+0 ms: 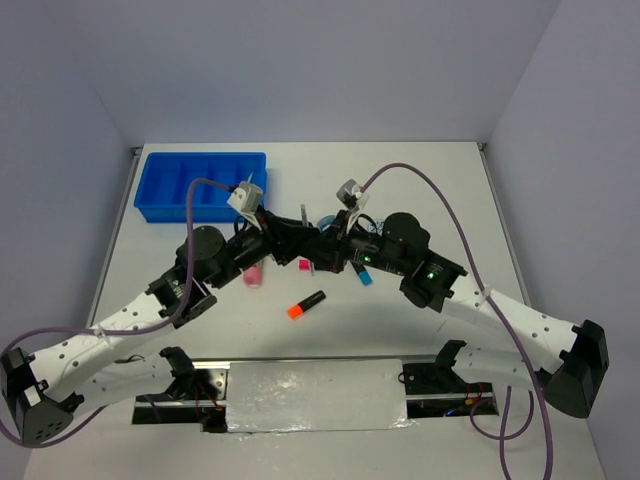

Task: Sort the stationery into containers
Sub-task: Close the pen cap on the pen, then place the pen in the storage box.

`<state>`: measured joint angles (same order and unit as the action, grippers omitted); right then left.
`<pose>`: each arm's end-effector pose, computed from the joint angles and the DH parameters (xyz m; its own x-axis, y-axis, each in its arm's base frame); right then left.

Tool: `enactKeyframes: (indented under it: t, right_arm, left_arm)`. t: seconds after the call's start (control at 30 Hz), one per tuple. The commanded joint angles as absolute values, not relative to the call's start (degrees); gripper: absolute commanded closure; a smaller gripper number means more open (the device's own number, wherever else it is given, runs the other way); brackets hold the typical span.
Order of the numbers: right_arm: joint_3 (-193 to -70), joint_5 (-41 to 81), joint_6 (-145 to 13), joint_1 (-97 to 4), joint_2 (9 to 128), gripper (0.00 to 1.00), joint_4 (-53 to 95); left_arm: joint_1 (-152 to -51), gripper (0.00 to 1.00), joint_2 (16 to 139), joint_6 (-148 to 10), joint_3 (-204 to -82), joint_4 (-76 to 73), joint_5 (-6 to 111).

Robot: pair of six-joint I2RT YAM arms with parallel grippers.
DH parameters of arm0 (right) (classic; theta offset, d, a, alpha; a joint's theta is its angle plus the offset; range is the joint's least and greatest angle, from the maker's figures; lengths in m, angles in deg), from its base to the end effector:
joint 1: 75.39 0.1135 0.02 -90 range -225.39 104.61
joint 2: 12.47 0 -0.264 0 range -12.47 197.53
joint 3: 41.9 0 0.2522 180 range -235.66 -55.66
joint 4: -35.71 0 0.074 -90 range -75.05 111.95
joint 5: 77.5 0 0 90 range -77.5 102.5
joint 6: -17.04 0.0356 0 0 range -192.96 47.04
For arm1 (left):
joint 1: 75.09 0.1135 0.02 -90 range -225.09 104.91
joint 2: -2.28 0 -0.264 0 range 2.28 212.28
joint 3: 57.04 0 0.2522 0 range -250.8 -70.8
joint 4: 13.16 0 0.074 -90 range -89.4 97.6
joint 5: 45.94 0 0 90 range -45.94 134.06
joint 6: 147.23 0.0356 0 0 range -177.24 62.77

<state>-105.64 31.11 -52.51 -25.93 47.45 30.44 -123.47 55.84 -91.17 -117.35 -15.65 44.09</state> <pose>0.1519 0.1951 0.3560 -0.3395 0.1125 -0.9339 -0.8634 0.3567 0.3568 0.1473 -0.1658 0.3731 -0.3291 -0.4702 -0.8189 0.6800 0.4837 -0.5510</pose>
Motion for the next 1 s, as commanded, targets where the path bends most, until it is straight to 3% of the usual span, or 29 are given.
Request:
enactKeyframes:
  t: [0.0,0.1,0.2,0.27,0.3,0.33,0.4,0.43,0.5,0.67,0.97]
  right_arm:
    - [-105.6,29.2,-54.9,-23.0,46.2,1.00,45.4]
    - [-104.4,29.8,-55.4,-22.0,46.9,1.00,45.1]
    - [-102.9,31.3,-55.7,-21.5,47.6,1.00,45.8]
    - [-101.9,31.3,-55.2,-21.5,48.0,0.97,46.1]
    - [-101.7,30.9,-55.1,-21.5,48.2,0.89,45.2]
    - [-101.5,29.2,-54.9,-21.5,48.3,0.65,44.6]
    - [-100.6,25.9,-54.2,-21.6,48.2,0.39,41.6]
    - [-99.3,22.5,-53.5,-21.6,48.0,0.20,40.7]
    - [-97.2,19.4,-52.8,-21.9,46.9,0.01,39.0]
    - [-88.8,10.9,-50.1,-25.3,39.0,0.00,35.6]
    - [-86.0,10.4,-52.1,-27.7,26.3,0.00,25.7]
  left_arm:
    - [-124.7,0.61,58.3,-88.2,-121.1,-1.9,44.3]
    - [-124.7,0.66,58.9,-88.0,-122.4,-3.0,44.3]
    - [-124.7,1.00,59.1,-87.6,-123.2,-3.8,44.3]
    - [-124.7,1.00,59.3,-86.9,-123.7,-2.8,40.3]
    - [-124.7,1.00,59.9,-86.7,-124.3,-1.6,38.2]
    - [-124.7,1.00,60.6,-85.5,-125.2,-0.1,36.2]
    - [-124.6,1.00,63.2,-84.6,-129.1,4.4,30.8]
    - [-124.5,1.00,64.2,-83.9,-130.8,8.8,24.5]
    - [-122.4,1.00,68.0,-83.1,-135.3,12.3,19.9]
    - [-109.1,1.00,79.2,-79.2,-143.5,14.4,20.7]
    - [-92.9,1.00,103.3,-65.3,-166.2,10.2,31.1]
